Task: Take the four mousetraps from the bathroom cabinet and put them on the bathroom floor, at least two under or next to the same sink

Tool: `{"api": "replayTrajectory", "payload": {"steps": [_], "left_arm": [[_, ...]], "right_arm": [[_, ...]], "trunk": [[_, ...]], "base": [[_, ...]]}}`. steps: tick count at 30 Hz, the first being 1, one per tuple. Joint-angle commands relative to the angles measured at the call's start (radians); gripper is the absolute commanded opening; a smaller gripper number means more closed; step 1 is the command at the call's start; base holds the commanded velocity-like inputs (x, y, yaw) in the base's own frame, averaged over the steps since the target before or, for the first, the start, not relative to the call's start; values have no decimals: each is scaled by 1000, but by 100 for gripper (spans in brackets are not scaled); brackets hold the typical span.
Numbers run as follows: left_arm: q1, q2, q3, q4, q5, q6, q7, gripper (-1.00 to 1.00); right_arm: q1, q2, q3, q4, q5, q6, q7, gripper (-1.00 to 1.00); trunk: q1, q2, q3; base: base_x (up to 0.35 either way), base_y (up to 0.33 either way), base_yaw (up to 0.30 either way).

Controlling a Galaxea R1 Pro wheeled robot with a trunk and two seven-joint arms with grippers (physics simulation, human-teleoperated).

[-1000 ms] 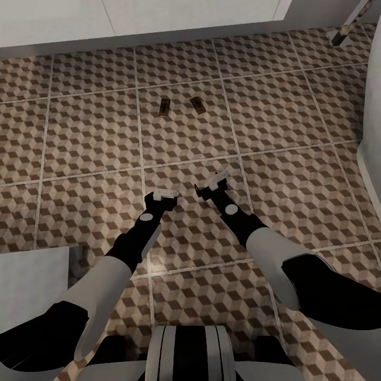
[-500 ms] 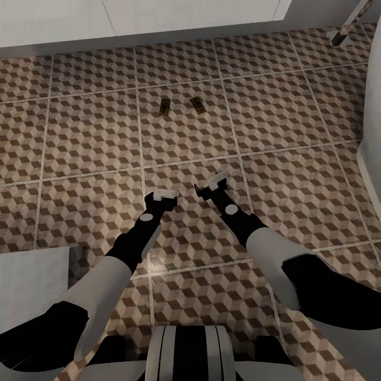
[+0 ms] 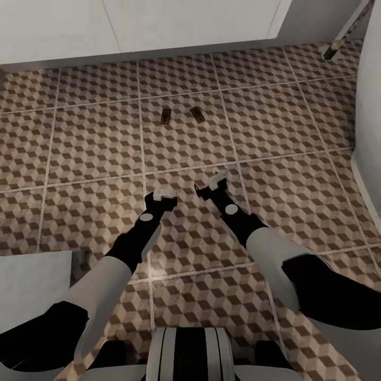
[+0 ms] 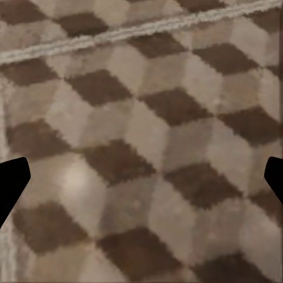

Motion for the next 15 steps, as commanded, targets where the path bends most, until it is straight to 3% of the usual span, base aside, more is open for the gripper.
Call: {"api": "replayTrajectory", "payload": {"steps": [1, 15], "left_arm": [[0, 1, -5, -1, 5, 5, 8, 100], [0, 1, -5, 0, 5, 47, 7, 100]], "right_arm": [[-1, 0, -1, 1, 10, -2, -5, 100], [0, 0, -1, 3, 10, -2, -8, 100]], "trunk": [[0, 0, 4], [-7, 3, 58]], "base": [[0, 0, 0], [0, 0, 0]]}}
